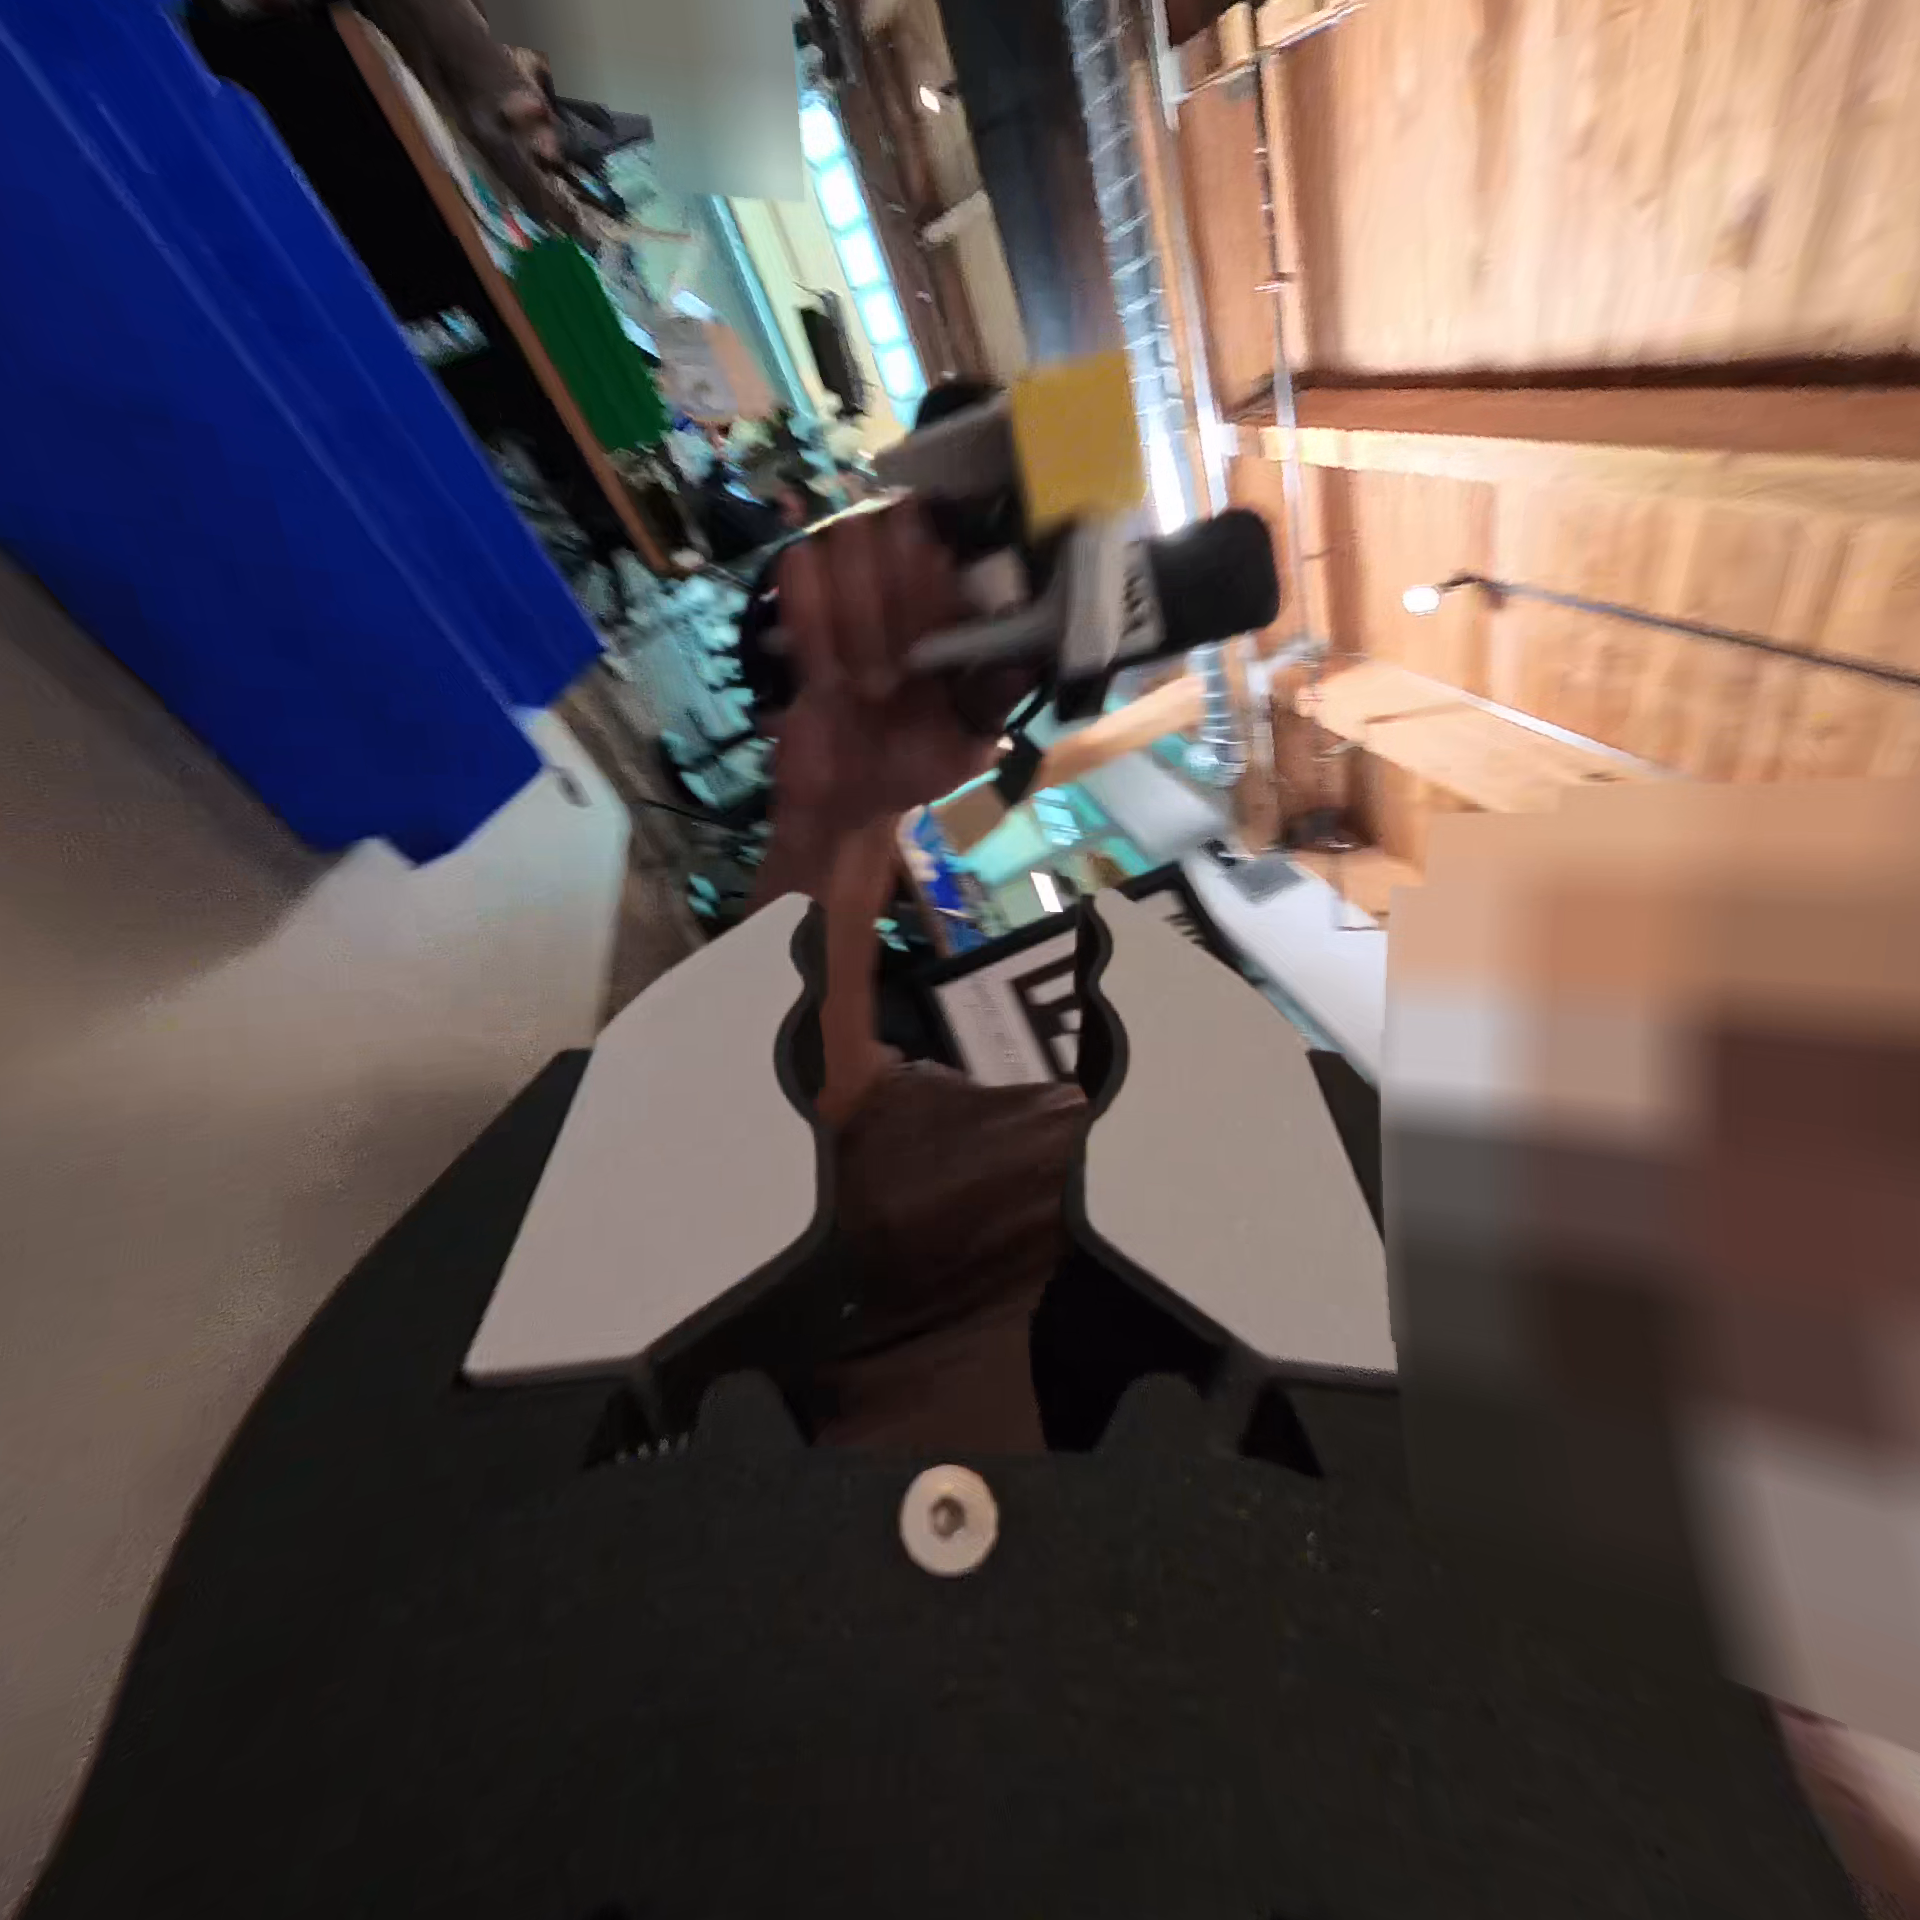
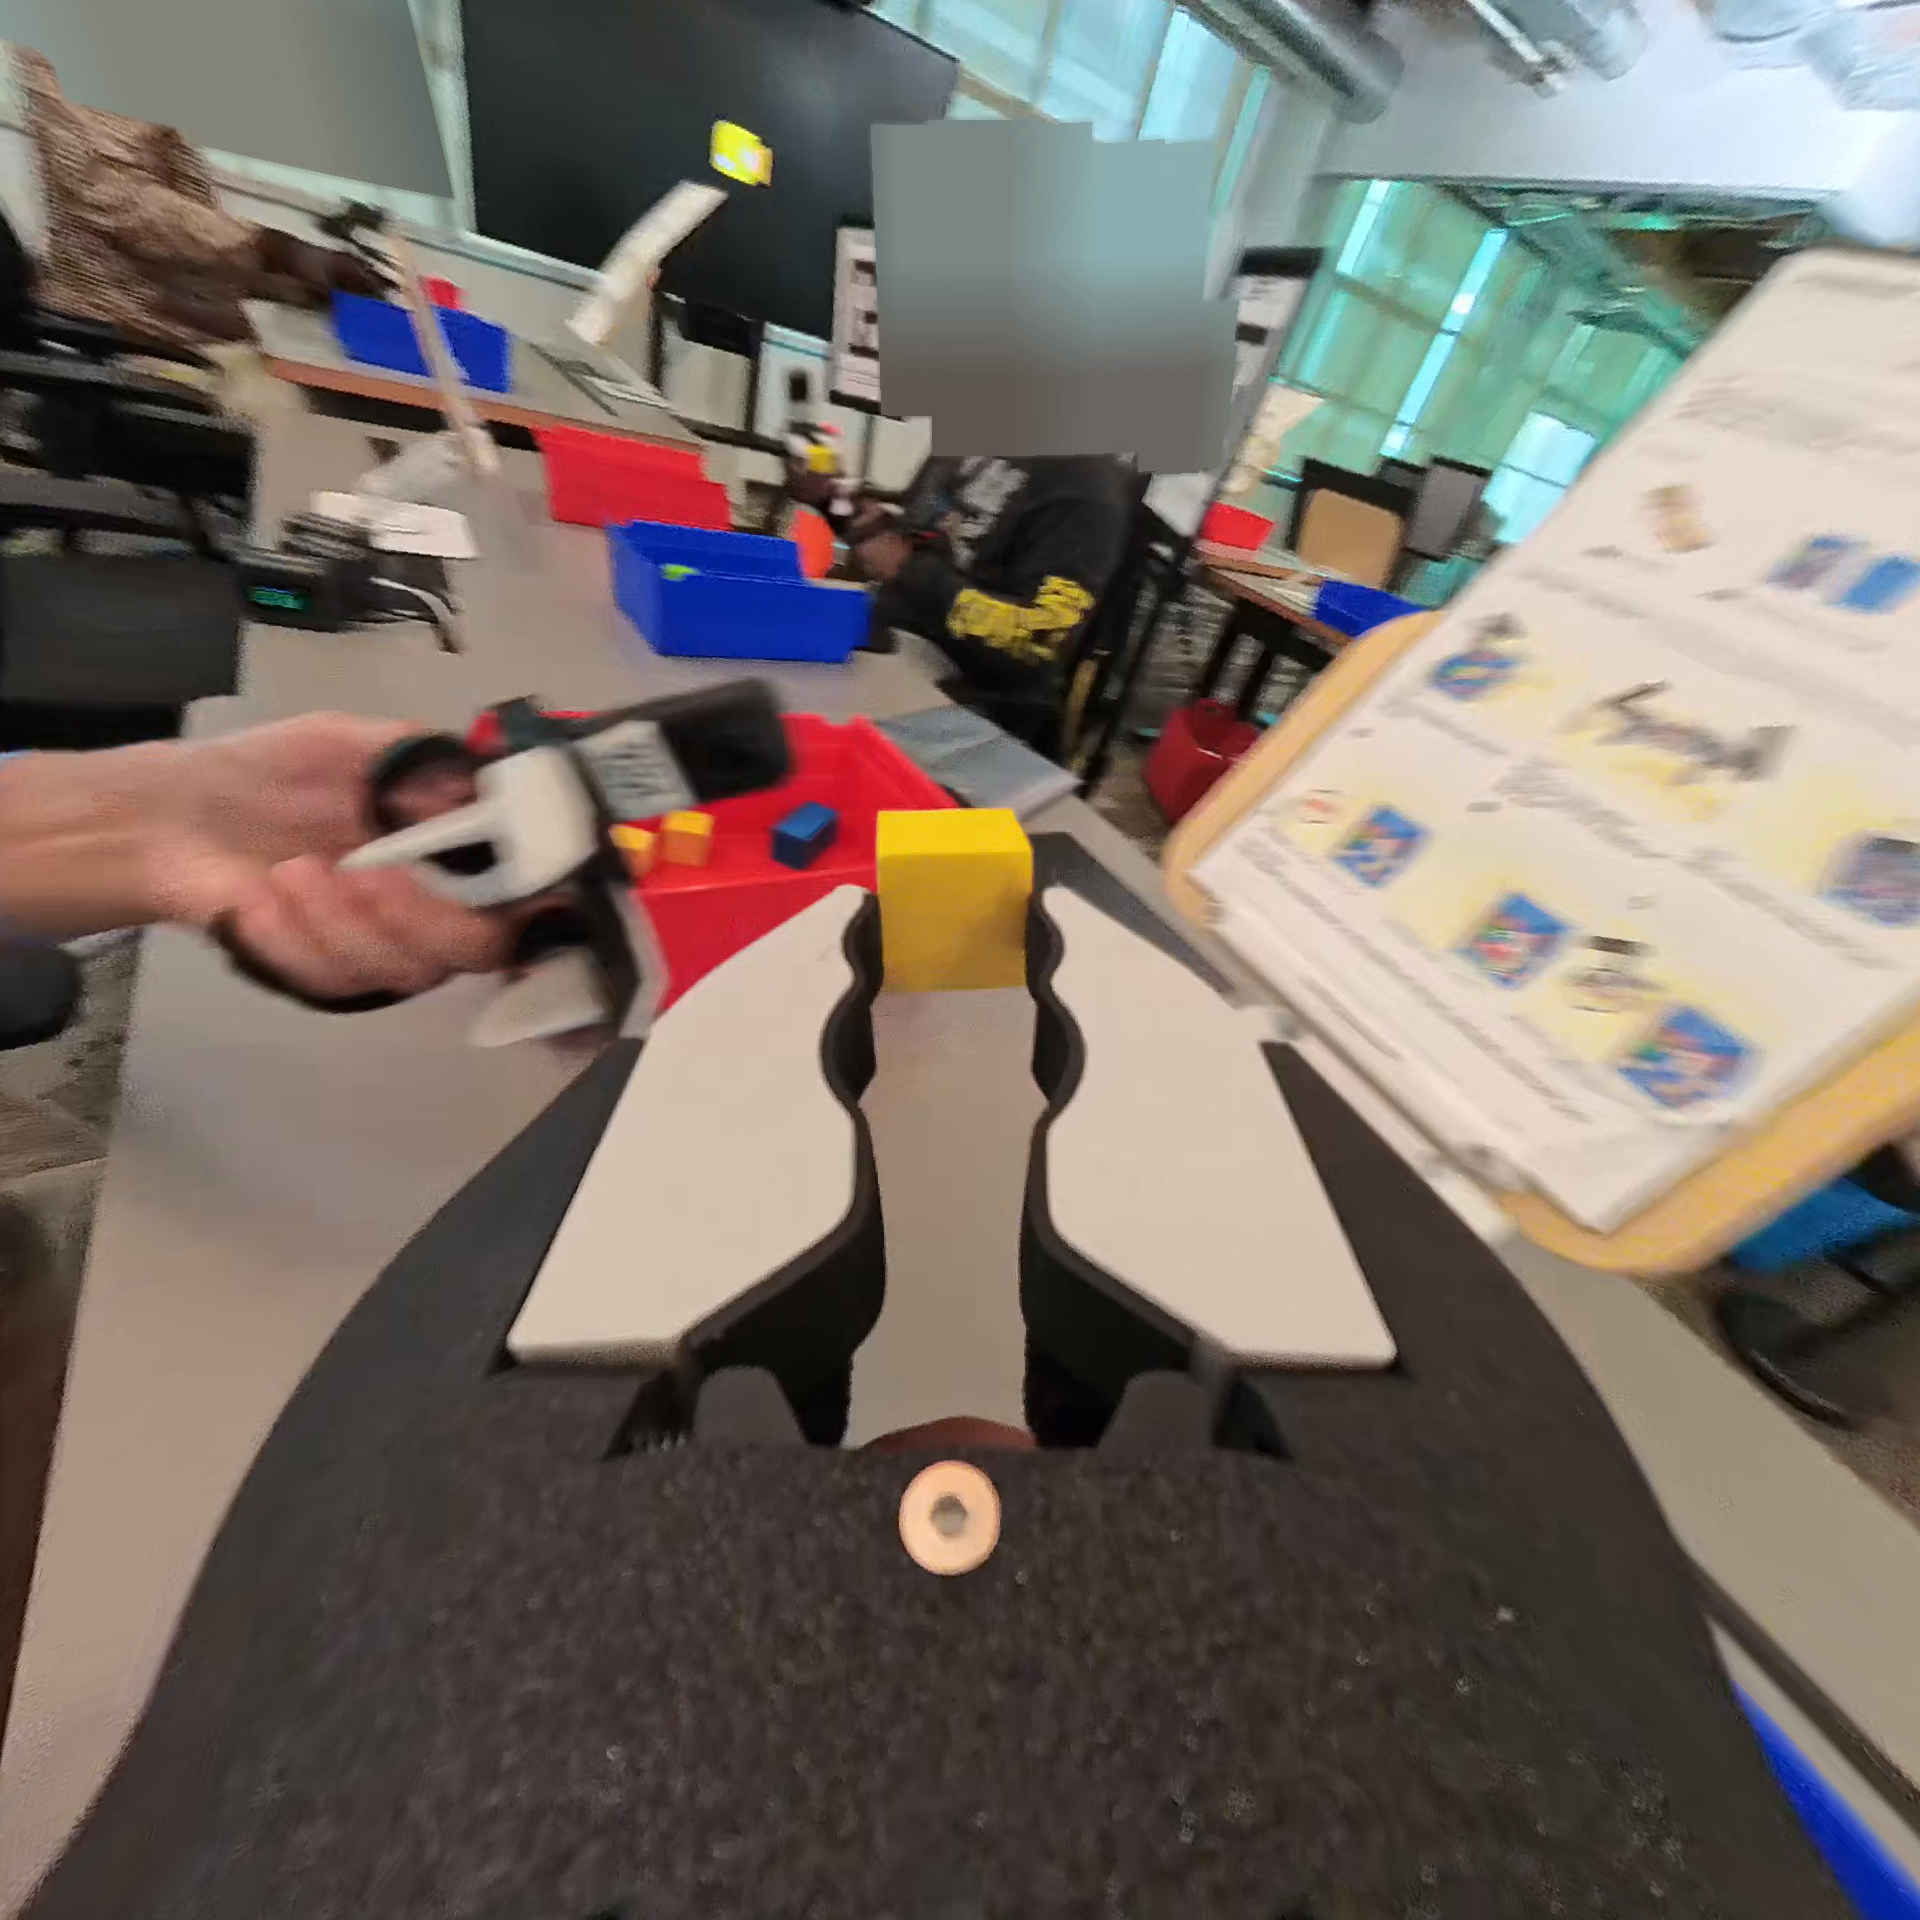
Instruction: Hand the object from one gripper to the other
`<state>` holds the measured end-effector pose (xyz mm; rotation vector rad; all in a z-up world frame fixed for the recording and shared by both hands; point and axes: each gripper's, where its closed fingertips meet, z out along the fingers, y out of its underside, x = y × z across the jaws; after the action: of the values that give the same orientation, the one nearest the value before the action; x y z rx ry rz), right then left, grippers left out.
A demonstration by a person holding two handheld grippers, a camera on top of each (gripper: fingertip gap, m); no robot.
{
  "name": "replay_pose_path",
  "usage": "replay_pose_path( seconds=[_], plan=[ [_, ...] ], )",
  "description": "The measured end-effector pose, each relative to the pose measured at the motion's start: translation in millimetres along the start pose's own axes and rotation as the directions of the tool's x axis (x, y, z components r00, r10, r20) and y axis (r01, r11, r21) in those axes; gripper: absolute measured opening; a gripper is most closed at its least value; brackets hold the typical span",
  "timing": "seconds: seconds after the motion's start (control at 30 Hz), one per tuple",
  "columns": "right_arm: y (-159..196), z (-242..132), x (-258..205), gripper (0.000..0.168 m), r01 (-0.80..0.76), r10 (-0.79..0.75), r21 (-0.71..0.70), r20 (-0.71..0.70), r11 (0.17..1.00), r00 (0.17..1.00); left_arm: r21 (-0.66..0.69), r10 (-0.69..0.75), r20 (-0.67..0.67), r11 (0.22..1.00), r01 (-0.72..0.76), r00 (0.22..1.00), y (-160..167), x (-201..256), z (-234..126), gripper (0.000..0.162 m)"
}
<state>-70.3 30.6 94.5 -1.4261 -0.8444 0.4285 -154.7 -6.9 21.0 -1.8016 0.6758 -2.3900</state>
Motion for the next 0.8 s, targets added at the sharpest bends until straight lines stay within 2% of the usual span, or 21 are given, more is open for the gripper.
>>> replay_pose_path(
  seconds=[0.07, 0.13, 0.2, 0.3, 0.43, 0.53, 0.6, 0.7, 0.8],
  plan=[
    [-14, -36, 43, 0.026, -0.025, 0.017, -0.073, -0.109, 0.997, 0.994, 0.041, 0.143, 0.203, 0.987, -0.155, 0.969, 29, -23, -15, 0.045],
    [-4, -71, 85, 0.026, -0.117, 0.073, -0.178, -0.234, 0.977, 0.969, 0.012, 0.245, 0.361, 0.964, -0.267, 0.900, 63, -47, -27, 0.045],
    [34, -102, 119, 0.026, -0.258, 0.125, -0.308, -0.392, 0.916, 0.911, -0.034, 0.311, 0.465, 0.942, -0.335, 0.829, 91, -65, -38, 0.045],
    [102, -120, 141, 0.026, -0.461, 0.217, -0.450, -0.495, 0.764, 0.842, -0.086, 0.379, 0.565, 0.911, -0.404, 0.733, 111, -85, -54, 0.043],
    [183, -142, 128, 0.027, -0.628, 0.292, -0.640, -0.559, 0.442, 0.776, -0.137, 0.400, 0.591, 0.906, -0.401, 0.701, 110, -96, -53, 0.043],
    [230, -157, 102, 0.027, -0.611, 0.298, -0.765, -0.546, 0.204, 0.783, -0.143, 0.395, 0.583, 0.910, -0.389, 0.710, 114, -99, -51, 0.043],
    [257, -165, 89, 0.027, -0.583, 0.295, -0.808, -0.538, 0.087, 0.790, -0.152, 0.392, 0.584, 0.913, -0.379, 0.711, 117, -101, -50, 0.043],
    [288, -166, 78, 0.027, -0.570, 0.321, -0.821, -0.547, -0.026, 0.773, -0.162, 0.399, 0.577, 0.911, -0.379, 0.713, 117, -101, -49, 0.043],
    [306, -167, 82, 0.026, -0.563, 0.279, -0.825, -0.554, -0.054, 0.785, -0.177, 0.398, 0.575, 0.913, -0.367, 0.714, 120, -103, -50, 0.043]
  ],
)
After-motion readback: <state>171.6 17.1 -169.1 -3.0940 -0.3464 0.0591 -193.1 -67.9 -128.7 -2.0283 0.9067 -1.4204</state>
